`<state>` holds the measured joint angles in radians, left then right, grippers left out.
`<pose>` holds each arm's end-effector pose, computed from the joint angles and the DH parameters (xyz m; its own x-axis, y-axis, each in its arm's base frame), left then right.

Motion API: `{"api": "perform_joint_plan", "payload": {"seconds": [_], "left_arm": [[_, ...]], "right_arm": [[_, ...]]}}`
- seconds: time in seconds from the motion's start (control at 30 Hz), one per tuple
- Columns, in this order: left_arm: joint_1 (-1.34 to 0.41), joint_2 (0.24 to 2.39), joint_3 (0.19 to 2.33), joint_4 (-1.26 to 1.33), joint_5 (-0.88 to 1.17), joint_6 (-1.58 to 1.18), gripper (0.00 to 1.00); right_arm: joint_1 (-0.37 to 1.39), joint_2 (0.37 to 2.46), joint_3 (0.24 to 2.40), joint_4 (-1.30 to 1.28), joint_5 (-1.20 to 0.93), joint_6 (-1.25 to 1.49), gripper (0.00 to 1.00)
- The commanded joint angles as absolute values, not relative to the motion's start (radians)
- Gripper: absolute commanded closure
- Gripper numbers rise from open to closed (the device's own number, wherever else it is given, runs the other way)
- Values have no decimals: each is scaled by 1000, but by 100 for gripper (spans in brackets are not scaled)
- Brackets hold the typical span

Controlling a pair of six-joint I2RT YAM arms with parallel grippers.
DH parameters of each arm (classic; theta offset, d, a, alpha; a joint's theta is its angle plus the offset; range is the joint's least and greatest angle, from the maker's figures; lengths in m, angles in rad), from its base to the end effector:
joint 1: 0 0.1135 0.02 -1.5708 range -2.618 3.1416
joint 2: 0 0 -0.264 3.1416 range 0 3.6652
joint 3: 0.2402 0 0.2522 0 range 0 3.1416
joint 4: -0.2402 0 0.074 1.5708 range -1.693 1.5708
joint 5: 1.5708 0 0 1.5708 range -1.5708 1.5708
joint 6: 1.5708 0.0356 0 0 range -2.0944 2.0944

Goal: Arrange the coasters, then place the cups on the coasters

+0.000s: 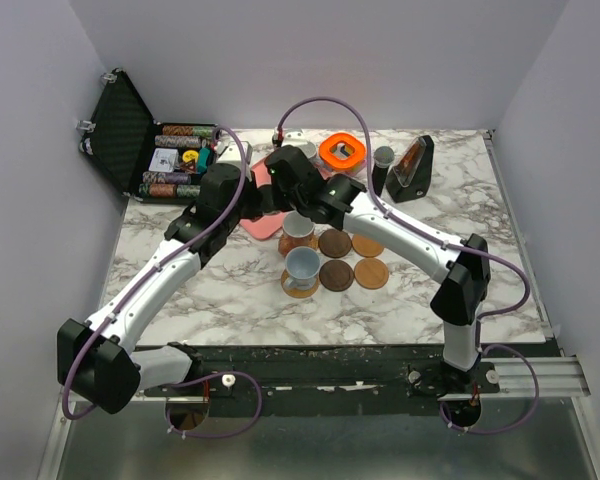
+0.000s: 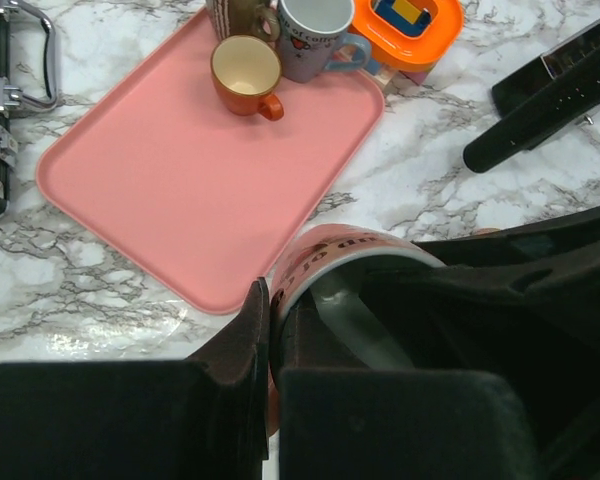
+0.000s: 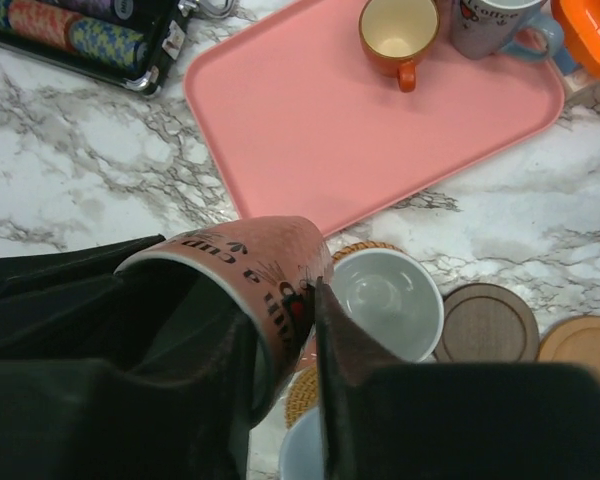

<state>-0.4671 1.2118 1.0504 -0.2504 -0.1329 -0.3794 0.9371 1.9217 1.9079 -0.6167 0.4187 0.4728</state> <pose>0.2511 -0.1213 0.3368 -0.4571 -0.1806 -0.8709 0.1815 0.9396 -0.2901 0.2737 0.3481 0.3552 -0.5575 -0.0561 -0.8283 -0.3234 0.9336 0.1544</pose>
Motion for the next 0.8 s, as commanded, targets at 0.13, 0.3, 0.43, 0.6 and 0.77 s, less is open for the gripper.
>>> {"api": "perform_joint_plan", "payload": {"seconds": [0.13,0.3,0.43,0.6,0.77], "left_arm": [[-471,1152,1040,-146,-40,-379,92],[-471,1118,1022,-120,-48,-362,67],[-471,1071,989,-83,-66,-353,48],[-471,1006,954,-48,-152,-315,22],[-466,947,916,-5,-213,-267,4]], "right_arm": [[948,1945,1963,-660,498,454,99],[946,1910,1954,-632,523,445,99],[925,1867,1936,-600,526,423,99],[884,1804,1918,-601,568,382,99],[813,1703,1846,-603,575,318,99]]}}
